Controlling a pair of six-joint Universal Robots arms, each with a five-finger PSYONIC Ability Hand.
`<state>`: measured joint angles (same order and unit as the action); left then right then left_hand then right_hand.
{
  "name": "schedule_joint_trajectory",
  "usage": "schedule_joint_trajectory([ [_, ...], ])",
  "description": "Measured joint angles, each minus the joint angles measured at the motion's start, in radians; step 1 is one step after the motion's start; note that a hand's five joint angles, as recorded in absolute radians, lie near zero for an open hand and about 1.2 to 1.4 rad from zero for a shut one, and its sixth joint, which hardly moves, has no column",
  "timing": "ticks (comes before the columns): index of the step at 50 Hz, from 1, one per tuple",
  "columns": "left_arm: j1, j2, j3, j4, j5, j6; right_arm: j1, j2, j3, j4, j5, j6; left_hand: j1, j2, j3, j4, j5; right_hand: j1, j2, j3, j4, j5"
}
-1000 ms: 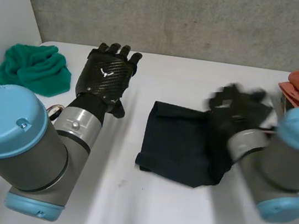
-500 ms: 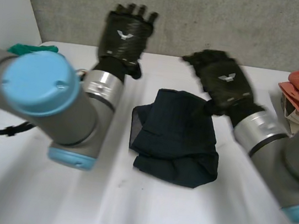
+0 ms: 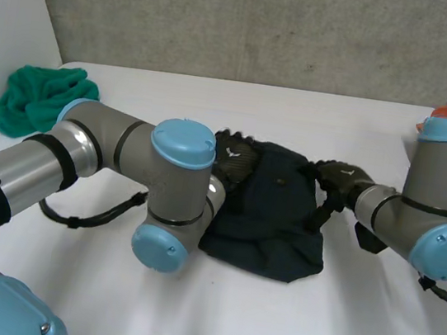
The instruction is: Fold the laundry.
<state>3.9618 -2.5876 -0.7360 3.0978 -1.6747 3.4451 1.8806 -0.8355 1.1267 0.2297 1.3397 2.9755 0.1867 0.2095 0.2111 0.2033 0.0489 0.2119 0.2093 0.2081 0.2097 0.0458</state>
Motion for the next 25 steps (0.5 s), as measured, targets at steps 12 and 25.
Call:
schedule_joint_trajectory([
  [12, -0.021, 0.044, -0.053, -0.228, -0.043, 0.039, 0.030, 0.036, -0.016, 0.013, 0.041, -0.122, 0.000, -0.004, 0.000, 0.000, 0.000, -0.034, -0.026, 0.000, 0.000, 0.000],
  [25, -0.028, 0.360, -0.104, -0.197, -0.004, 0.016, 0.123, -0.313, 0.250, -0.150, 0.127, -0.243, 0.000, -0.004, 0.000, 0.000, -0.003, -0.034, -0.026, 0.000, 0.000, 0.000],
])
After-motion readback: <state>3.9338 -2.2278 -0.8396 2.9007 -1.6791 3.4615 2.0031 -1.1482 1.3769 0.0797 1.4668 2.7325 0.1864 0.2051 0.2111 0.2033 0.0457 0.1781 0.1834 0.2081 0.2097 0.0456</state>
